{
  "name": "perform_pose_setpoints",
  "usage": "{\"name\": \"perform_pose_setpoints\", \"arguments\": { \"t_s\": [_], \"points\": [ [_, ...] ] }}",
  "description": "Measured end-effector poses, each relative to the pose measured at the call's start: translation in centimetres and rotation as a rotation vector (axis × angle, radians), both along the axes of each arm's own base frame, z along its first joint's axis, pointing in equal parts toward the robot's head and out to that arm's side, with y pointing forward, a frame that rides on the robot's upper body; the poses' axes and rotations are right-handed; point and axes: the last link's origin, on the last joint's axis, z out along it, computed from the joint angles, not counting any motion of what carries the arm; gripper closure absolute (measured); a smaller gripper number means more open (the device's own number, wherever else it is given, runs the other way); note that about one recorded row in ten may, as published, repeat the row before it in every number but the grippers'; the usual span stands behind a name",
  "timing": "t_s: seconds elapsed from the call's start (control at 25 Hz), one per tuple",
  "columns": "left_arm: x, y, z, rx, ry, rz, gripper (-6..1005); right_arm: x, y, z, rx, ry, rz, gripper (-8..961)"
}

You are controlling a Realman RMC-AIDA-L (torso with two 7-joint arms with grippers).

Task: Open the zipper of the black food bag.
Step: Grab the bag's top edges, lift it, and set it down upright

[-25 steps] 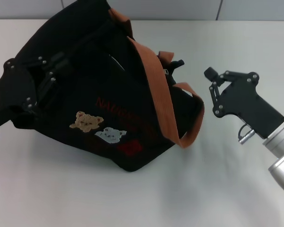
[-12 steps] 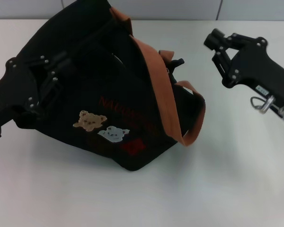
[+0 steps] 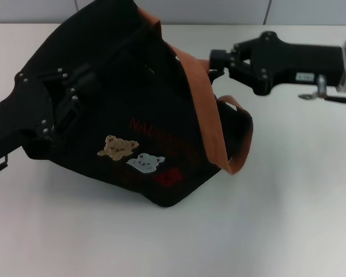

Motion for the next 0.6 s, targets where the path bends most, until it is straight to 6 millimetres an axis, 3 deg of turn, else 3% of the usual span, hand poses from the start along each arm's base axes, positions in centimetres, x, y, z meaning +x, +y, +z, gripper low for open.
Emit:
{"name": "perform_pose_setpoints", "arguments": {
  "t_s": [0.24,0.6],
  "points": [
    [0.2,-0.1,0.1,-0.003,-0.005,-0.018,912,-3.3,1.7,-0.5,-0.091,-0.086,-0.002,951],
    [0.3,-0.2,0.0,0.005,-0.002,-0.031,913,-5.1,2.9,-3.6,-0.135,-0.244,-0.051,941]
  ]
}}
